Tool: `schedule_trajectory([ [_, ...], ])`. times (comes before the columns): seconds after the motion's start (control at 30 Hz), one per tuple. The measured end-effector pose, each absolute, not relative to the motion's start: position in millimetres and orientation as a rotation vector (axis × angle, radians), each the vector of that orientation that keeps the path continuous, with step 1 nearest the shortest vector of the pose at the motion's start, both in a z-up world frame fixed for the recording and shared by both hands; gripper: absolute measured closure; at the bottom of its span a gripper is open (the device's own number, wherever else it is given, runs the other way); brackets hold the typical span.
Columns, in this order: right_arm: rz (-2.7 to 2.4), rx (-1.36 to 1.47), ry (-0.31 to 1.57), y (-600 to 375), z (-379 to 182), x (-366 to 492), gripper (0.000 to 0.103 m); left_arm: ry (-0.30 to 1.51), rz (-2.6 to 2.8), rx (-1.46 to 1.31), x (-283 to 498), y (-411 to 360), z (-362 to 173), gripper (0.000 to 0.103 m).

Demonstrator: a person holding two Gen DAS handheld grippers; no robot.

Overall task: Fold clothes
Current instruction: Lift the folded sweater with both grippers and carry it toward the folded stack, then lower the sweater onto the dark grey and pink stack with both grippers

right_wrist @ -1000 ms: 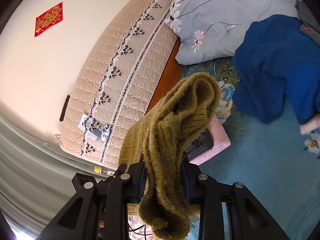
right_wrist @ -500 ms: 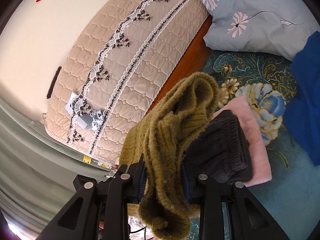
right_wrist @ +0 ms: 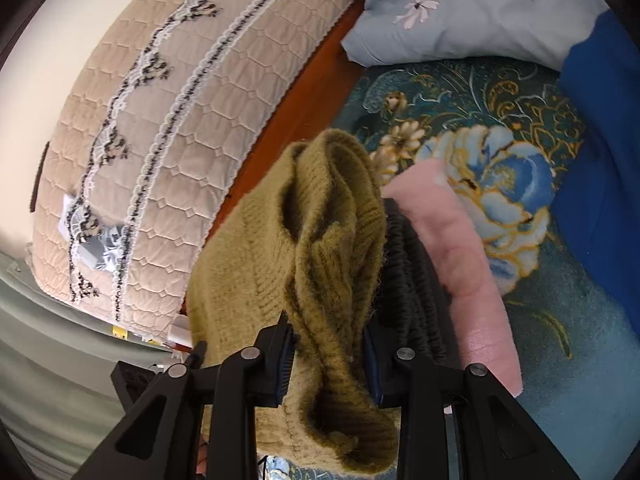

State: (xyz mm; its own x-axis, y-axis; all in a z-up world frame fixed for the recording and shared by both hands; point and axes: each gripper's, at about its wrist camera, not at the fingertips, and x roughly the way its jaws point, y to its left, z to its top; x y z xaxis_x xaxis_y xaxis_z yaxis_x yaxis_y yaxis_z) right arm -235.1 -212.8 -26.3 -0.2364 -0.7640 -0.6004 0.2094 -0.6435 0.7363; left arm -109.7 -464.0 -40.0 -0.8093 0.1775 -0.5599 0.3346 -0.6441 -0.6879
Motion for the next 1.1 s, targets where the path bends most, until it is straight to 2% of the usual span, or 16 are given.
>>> schedule_trajectory([
  [0.07,-1.933,1.376,-0.72,-211,-36,-235,0.071,1.222,-2.606,0.945,-112,-461,-41,0.077],
  [0.17,-1.921,1.373,-0.75,-210,-40,-233,0.071,1.236,-2.591,0.93,-109,-465,-40,0.077],
  [0.33,-1.913,1.329,-0.739,-213,-28,-228,0.071,1.154,-2.625,0.892,-109,-463,-15,0.077],
  [0.43,-1.92,1.352,-0.728,-214,-32,-229,0.071,1.095,-2.6,0.928,-112,-461,-20,0.077],
  [0.63,-1.903,1.392,-0.701,-214,-34,-230,0.067,1.209,-2.565,0.961,-111,-471,-31,0.076],
  [0.97,-2.062,1.4,-0.595,-191,11,-243,0.062,1.171,-2.585,0.869,-94,-484,6,0.074],
  [1.1,-2.128,1.296,-0.51,-211,43,-243,0.062,1.049,-2.7,0.95,-96,-470,27,0.074],
])
